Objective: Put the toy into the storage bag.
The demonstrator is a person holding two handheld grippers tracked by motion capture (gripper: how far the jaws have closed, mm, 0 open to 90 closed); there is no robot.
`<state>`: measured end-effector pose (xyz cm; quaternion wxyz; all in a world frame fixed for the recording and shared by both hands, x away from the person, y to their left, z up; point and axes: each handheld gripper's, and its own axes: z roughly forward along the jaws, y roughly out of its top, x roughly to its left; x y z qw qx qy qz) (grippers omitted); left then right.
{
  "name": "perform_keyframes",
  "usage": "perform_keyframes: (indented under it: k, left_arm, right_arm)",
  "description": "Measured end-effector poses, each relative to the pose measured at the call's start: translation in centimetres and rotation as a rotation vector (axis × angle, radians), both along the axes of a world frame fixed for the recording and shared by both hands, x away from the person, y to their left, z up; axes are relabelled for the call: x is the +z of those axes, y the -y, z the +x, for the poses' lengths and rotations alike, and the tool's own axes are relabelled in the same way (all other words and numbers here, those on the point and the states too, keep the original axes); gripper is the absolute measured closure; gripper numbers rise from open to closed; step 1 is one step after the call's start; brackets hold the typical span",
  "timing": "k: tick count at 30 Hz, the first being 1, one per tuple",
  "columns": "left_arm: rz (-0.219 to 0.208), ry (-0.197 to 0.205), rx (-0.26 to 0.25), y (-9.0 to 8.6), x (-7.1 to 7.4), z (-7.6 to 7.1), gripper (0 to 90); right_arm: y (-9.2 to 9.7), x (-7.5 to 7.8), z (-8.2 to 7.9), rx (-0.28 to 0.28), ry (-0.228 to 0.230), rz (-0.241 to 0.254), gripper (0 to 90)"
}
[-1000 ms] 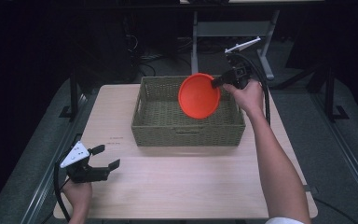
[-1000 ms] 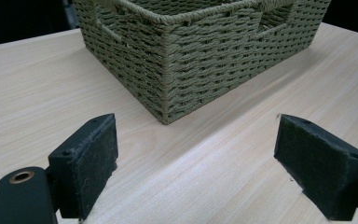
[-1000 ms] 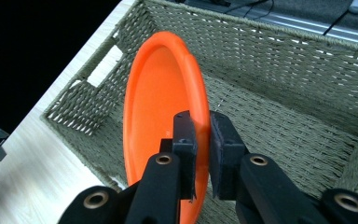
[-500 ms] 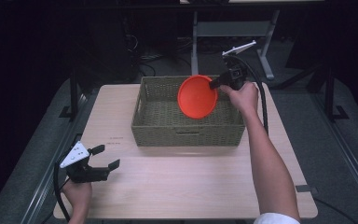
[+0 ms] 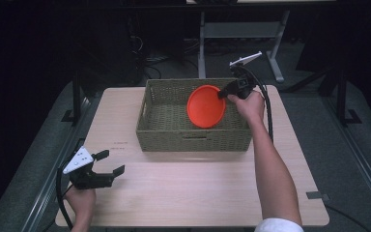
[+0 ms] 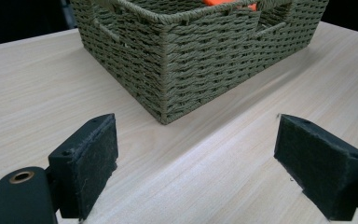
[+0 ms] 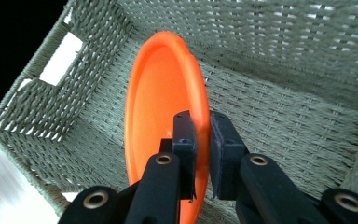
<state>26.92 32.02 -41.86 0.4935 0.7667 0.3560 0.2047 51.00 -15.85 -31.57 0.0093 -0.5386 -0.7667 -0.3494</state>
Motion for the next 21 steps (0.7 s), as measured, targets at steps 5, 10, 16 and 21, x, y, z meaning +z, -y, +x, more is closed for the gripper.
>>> perform_keyframes:
  k: [5,10,16,21]
  left_arm:
    - [-0.003,0.001,0.003,0.0,0.0,0.0,12.6]
    - [-0.004,0.000,0.002,0.0,0.0,0.0,12.7]
    - [-0.006,0.000,0.003,0.0,0.0,0.0,12.7]
    - [-0.006,0.000,0.003,0.0,0.0,0.0,12.7]
  right_arm:
    - [-0.2,-1.0,0.3,-0.001,-0.017,0.001,81.7]
    - [-0.8,-1.7,0.5,0.014,-0.029,-0.016,81.7]
    - [-1.6,-2.3,0.8,0.034,-0.034,-0.014,81.7]
    - [-2.2,-2.8,1.0,0.048,-0.049,-0.019,81.6]
